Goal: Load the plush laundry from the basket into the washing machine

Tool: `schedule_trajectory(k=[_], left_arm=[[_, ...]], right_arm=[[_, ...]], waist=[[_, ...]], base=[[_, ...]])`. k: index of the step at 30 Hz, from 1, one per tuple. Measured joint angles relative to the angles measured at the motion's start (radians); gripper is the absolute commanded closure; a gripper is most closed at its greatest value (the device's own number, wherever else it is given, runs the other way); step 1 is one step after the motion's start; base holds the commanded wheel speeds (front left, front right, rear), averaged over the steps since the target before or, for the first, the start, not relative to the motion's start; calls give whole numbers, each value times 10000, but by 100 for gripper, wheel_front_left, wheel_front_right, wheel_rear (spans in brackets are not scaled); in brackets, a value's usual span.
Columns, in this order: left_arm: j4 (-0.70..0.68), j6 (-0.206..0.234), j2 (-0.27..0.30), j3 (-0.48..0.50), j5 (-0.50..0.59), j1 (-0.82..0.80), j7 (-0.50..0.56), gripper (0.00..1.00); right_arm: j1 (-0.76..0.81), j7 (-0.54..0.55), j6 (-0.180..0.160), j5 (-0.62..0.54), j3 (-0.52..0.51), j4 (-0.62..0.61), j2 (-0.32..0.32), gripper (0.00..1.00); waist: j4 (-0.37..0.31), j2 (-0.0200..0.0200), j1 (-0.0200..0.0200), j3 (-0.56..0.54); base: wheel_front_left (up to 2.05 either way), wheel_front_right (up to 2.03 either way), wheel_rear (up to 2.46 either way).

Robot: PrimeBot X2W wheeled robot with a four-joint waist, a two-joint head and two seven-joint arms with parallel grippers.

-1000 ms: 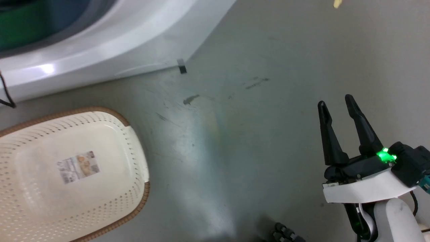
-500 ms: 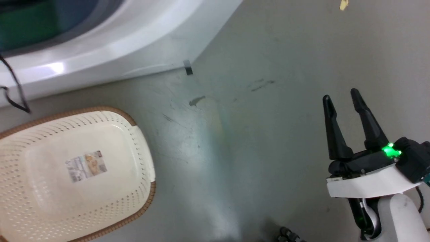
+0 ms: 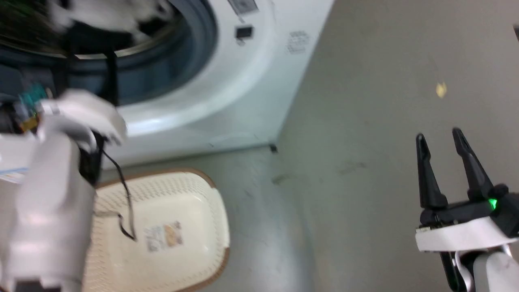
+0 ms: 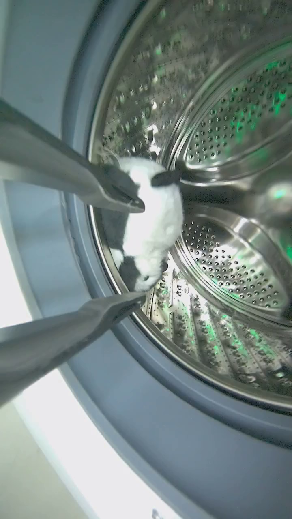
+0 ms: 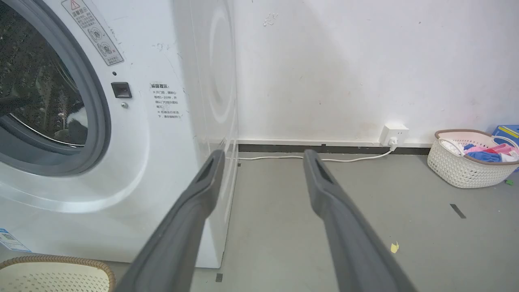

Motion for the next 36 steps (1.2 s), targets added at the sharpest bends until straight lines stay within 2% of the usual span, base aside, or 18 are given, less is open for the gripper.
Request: schedule_trajectory(k=[5, 7, 8, 9, 12, 13, 16, 19, 27, 36], left_arm=[[-1127, 79, -596, 280, -527, 1843, -165, 0], [-1848, 136, -840, 355, -545, 2730, -165, 0], [-2631, 232, -995, 447, -548, 3614, -167, 0], [-2631, 232, -995, 447, -548, 3614, -167, 0], [-3728, 439, -1302, 441, -500, 5486, -165, 0], [-3728, 439, -1302, 441, -500, 5486, -165, 0], [-4955, 734, -1549, 541, -422, 6986, -165, 0], [-5730, 840, -1753, 552, -403, 7866, -167, 0], [-6562, 909, -1891, 476, 42, 9243, -167, 0], [-6822, 888, -2067, 380, 502, 9668, -167, 0]], right_arm=[[551, 0, 0, -272, -148, 86, 2, 0], [797, 0, 0, -297, -134, 148, 0, 0], [985, 0, 0, -297, -65, 176, -2, 0], [985, 0, 0, -297, -65, 176, -2, 0], [1351, 0, 0, -297, 113, 257, 0, 0], [1351, 0, 0, -297, 113, 257, 0, 0], [1748, 0, 0, -297, 242, 341, 2, 0], [1996, 0, 0, -293, 309, 368, 2, 0], [2653, 0, 0, -265, 470, 497, 2, 0], [2681, 0, 0, -284, 516, 504, 0, 0]], waist=[[623, 0, -1, -1133], [882, 0, -1, -1561], [1148, 0, -2, -1950], [1148, 0, -2, -1950], [1638, 0, 0, -2653], [1638, 0, 0, -2653], [2097, 0, 1, -3210], [2399, -1, -1, -3520], [2955, 0, 3, -3983], [3114, 0, 3, -4132]], base=[[0, 0, 0], [0, 0, 0], [0, 0, 0], [0, 0, 0], [0, 0, 0], [0, 0, 0], [0, 0, 0], [0, 0, 0], [0, 0, 0], [0, 0, 0]])
